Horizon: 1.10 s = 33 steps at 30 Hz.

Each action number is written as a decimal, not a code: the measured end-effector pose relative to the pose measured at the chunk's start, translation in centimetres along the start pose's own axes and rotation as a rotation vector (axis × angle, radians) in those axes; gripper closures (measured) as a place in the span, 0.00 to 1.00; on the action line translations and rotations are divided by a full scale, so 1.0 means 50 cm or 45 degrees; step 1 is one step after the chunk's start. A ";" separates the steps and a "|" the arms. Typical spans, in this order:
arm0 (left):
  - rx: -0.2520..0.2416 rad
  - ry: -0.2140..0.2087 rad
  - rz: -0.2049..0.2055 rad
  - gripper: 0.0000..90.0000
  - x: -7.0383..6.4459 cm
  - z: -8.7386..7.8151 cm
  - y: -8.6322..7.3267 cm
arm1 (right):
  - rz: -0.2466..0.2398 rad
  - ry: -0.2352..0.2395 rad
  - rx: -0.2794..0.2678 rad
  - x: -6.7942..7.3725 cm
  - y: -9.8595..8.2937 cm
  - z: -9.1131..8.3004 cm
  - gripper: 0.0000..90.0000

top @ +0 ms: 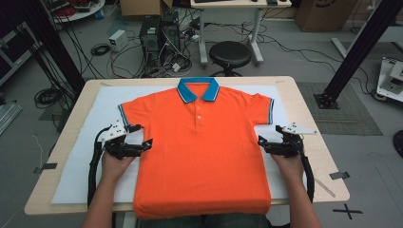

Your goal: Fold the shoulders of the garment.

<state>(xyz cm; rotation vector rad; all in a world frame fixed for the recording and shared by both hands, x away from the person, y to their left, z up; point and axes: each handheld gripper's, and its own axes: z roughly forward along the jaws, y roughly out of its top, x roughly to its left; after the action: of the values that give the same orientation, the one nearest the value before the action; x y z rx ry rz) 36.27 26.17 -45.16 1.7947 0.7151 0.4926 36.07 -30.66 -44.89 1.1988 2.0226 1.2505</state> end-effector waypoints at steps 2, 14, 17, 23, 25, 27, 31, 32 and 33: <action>-0.006 -0.005 -0.002 0.19 -0.001 0.000 0.001 | 0.011 -0.001 0.001 0.000 0.000 0.000 0.11; 0.004 -0.003 -0.031 0.19 0.002 0.002 0.000 | -0.006 -0.007 0.007 0.002 0.000 0.001 0.11; 0.000 -0.005 -0.032 0.19 0.001 0.002 0.000 | -0.008 -0.013 0.008 0.004 0.000 0.001 0.11; -0.001 -0.002 -0.016 0.19 -0.001 0.002 0.000 | 0.010 -0.032 0.004 0.002 0.001 0.000 0.11; 0.001 0.002 -0.013 0.19 -0.002 0.002 0.000 | 0.057 -0.042 -0.001 -0.005 0.003 0.000 0.11; 0.003 0.002 -0.010 0.19 -0.001 0.002 0.000 | 0.075 -0.053 -0.004 -0.010 0.008 -0.002 0.11; 0.001 0.000 -0.020 0.19 0.000 0.002 0.000 | 0.030 -0.100 0.021 -0.014 0.044 -0.007 0.11; 0.002 0.000 -0.019 0.19 0.000 0.002 0.000 | 0.028 -0.101 0.016 -0.015 0.055 -0.007 0.11; 0.002 0.002 -0.018 0.19 -0.001 0.002 0.000 | 0.023 -0.107 0.011 -0.016 0.065 -0.007 0.11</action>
<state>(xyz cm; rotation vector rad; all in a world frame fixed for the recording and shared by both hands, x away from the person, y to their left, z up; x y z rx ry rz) 36.32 26.07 -45.19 1.7898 0.7289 0.4843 37.58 -30.86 -41.89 1.2546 1.9632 1.1808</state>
